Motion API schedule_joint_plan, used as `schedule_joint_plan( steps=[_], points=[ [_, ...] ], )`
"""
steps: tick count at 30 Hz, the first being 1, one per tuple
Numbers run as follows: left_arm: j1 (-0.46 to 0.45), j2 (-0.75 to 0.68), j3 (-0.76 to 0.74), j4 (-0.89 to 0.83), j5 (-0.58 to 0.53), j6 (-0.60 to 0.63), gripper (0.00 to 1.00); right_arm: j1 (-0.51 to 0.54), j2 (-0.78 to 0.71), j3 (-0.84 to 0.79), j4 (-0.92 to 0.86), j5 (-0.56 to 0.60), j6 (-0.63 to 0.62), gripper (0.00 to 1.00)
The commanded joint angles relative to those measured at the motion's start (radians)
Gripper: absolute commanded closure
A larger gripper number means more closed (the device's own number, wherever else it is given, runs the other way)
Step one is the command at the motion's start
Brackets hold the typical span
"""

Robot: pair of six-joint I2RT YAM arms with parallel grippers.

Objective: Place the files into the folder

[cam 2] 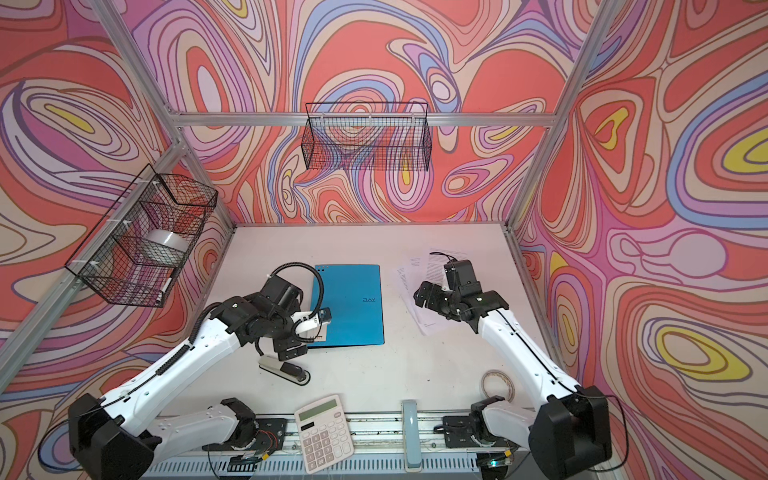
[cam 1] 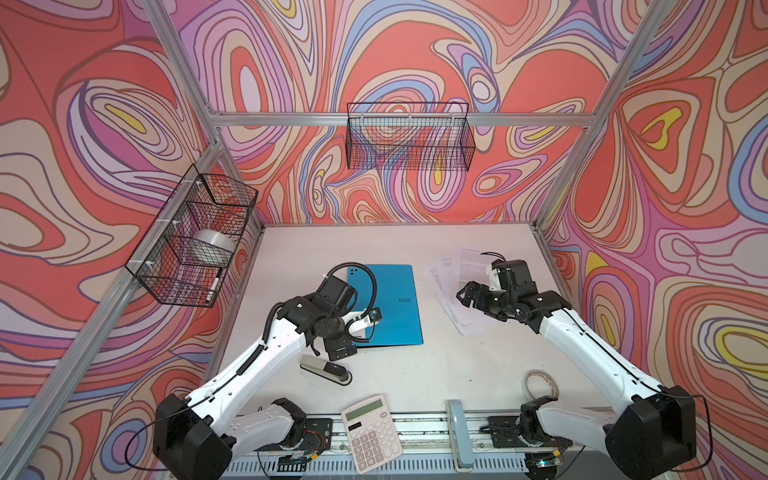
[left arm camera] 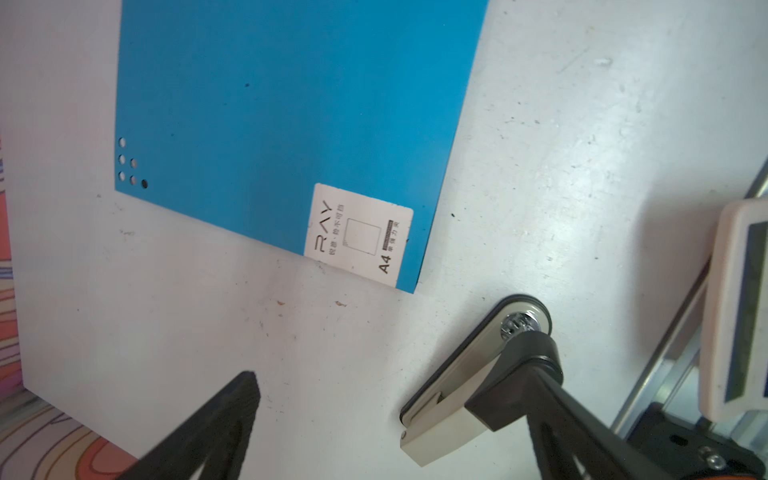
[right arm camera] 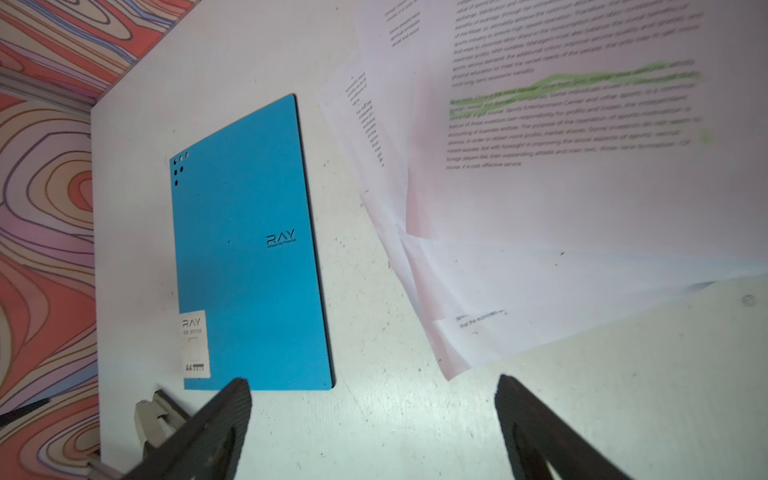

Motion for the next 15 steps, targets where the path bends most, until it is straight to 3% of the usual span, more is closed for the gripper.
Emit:
schedule_joint_plan(
  steps=[1, 5, 12, 15],
  points=[
    [-0.106, 0.048, -0.058, 0.072, -0.157, 0.032, 0.00, 0.030, -0.040, -0.041, -0.009, -0.072, 0.066, 0.06],
    [-0.186, 0.138, -0.090, 0.183, -0.248, 0.021, 0.00, 0.064, -0.066, -0.056, -0.038, -0.058, 0.092, 0.06],
    [-0.206, 0.226, -0.126, 0.312, -0.263, 0.006, 0.00, 0.067, -0.184, -0.107, -0.054, -0.030, 0.129, 0.07],
    [-0.225, 0.249, -0.174, 0.414, -0.320, 0.023, 0.00, 0.067, -0.179, -0.098, -0.087, 0.004, 0.106, 0.07]
  ],
)
